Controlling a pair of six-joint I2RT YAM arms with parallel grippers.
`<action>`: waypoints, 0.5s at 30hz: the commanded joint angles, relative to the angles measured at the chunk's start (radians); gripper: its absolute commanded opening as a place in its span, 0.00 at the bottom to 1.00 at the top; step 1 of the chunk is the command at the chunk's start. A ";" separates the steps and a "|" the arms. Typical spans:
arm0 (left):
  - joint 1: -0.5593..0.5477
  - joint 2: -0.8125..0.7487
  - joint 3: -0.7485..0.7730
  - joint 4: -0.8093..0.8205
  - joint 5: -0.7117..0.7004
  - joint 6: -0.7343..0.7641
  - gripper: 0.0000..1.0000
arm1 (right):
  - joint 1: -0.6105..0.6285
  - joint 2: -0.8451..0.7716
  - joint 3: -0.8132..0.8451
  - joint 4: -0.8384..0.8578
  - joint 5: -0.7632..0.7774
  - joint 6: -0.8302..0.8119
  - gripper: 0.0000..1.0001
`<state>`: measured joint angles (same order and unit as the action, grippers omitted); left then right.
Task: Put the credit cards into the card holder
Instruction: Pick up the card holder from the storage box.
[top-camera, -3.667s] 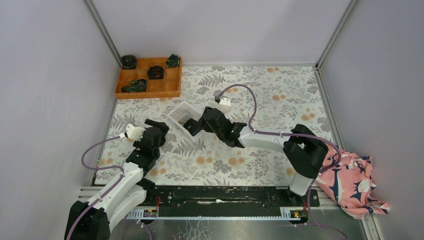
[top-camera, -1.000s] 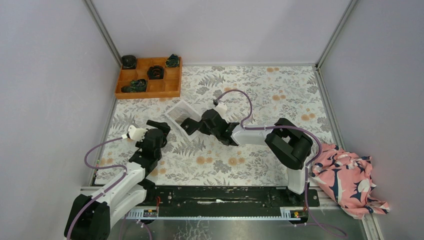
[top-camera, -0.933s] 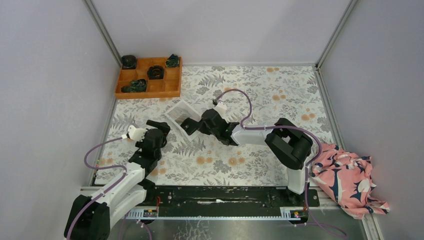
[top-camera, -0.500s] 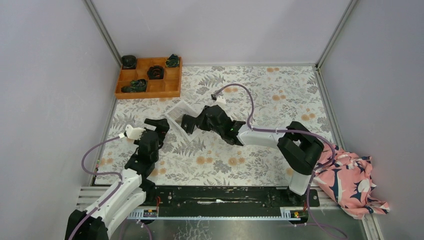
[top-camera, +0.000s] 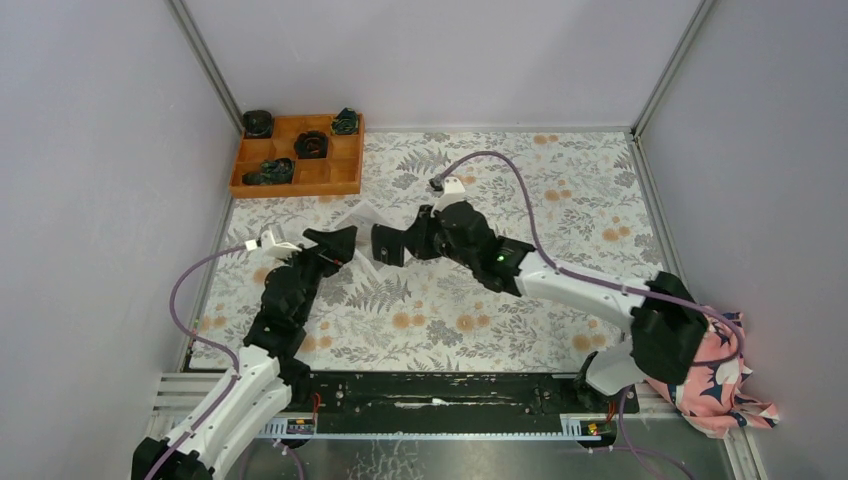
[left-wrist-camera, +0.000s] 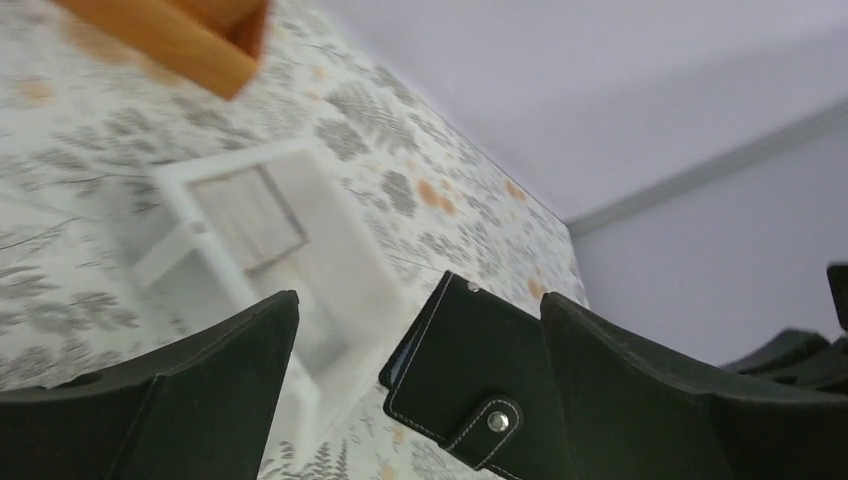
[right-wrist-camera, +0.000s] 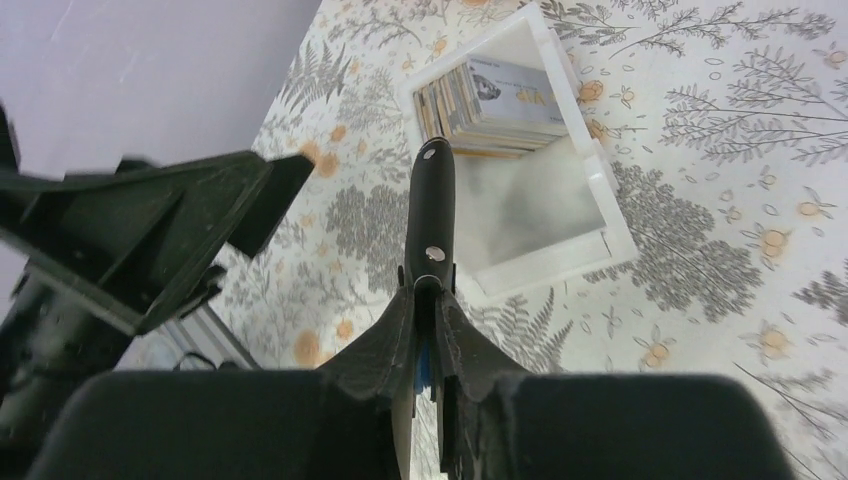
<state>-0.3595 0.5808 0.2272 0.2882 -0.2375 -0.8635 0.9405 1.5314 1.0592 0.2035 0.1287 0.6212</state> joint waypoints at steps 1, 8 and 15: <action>-0.007 0.027 0.006 0.257 0.312 0.099 0.97 | -0.002 -0.163 -0.031 -0.134 -0.077 -0.140 0.00; -0.023 0.130 0.057 0.425 0.777 0.078 0.97 | -0.001 -0.378 -0.144 -0.297 -0.212 -0.198 0.00; -0.173 0.159 0.116 0.333 0.892 0.135 0.95 | -0.002 -0.603 -0.222 -0.454 -0.306 -0.199 0.00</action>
<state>-0.4408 0.7277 0.2859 0.6010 0.5140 -0.7921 0.9405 1.0355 0.8391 -0.1585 -0.0917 0.4488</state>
